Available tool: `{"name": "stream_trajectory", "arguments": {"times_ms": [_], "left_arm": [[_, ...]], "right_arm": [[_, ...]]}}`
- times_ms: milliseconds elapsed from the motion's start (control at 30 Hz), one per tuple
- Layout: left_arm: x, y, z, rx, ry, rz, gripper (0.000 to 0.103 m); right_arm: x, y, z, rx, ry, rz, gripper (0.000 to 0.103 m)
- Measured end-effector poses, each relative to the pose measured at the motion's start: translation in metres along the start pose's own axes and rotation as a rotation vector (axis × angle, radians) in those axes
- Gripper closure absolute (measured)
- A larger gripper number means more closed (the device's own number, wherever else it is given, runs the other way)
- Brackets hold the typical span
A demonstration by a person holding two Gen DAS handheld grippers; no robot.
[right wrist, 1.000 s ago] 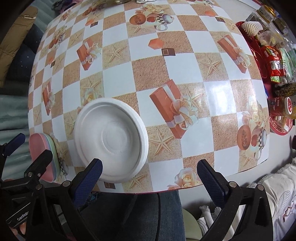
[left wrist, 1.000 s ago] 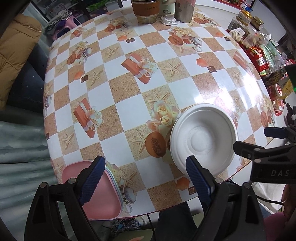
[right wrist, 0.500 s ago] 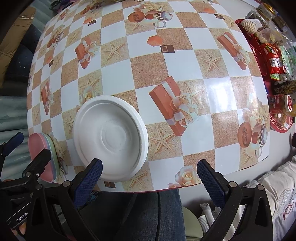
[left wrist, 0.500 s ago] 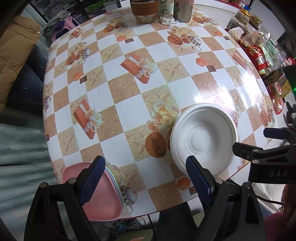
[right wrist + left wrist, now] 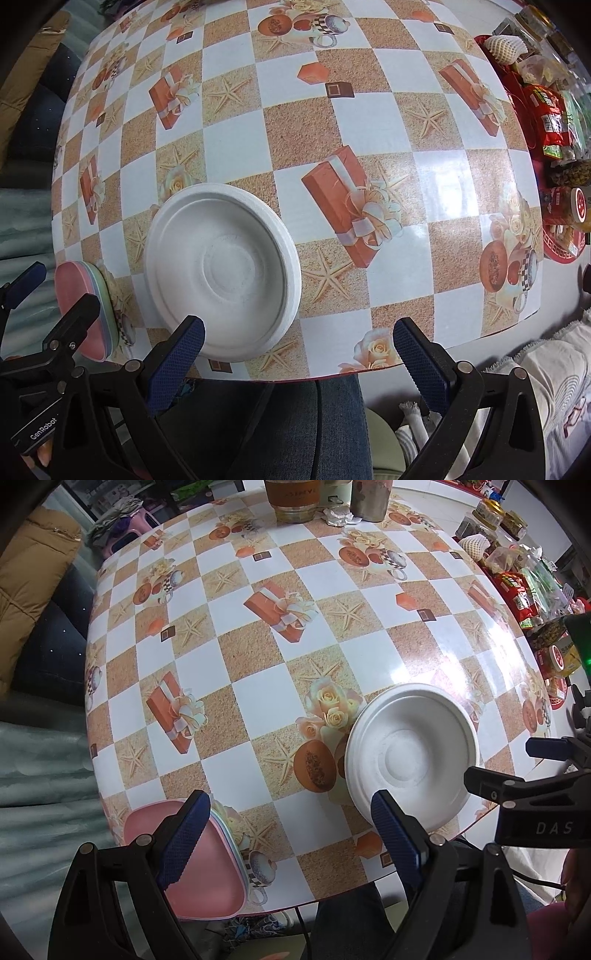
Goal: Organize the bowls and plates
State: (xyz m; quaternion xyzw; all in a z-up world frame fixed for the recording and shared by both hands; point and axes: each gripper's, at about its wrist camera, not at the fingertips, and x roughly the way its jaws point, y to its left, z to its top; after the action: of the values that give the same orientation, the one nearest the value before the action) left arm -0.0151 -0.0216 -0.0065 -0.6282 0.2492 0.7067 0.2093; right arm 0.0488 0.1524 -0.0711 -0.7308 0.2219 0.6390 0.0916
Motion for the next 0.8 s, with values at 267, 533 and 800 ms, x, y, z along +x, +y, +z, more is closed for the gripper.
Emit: {"name": "stream_trajectory", "arguments": {"times_ms": [267, 533, 800], "left_arm": [[0.005, -0.001, -0.001, -0.004, 0.006, -0.004, 0.012], [0.007, -0.003, 0.002, -0.007, 0.019, -0.009, 0.012], [0.012, -0.006, 0.004, -0.006, 0.038, -0.016, 0.012]], "right_arm": [[0.004, 0.001, 0.001, 0.000, 0.012, -0.003, 0.000], [0.008, 0.001, 0.003, -0.006, 0.028, -0.011, 0.000], [0.013, -0.001, 0.005, -0.012, 0.045, -0.015, 0.000]]}}
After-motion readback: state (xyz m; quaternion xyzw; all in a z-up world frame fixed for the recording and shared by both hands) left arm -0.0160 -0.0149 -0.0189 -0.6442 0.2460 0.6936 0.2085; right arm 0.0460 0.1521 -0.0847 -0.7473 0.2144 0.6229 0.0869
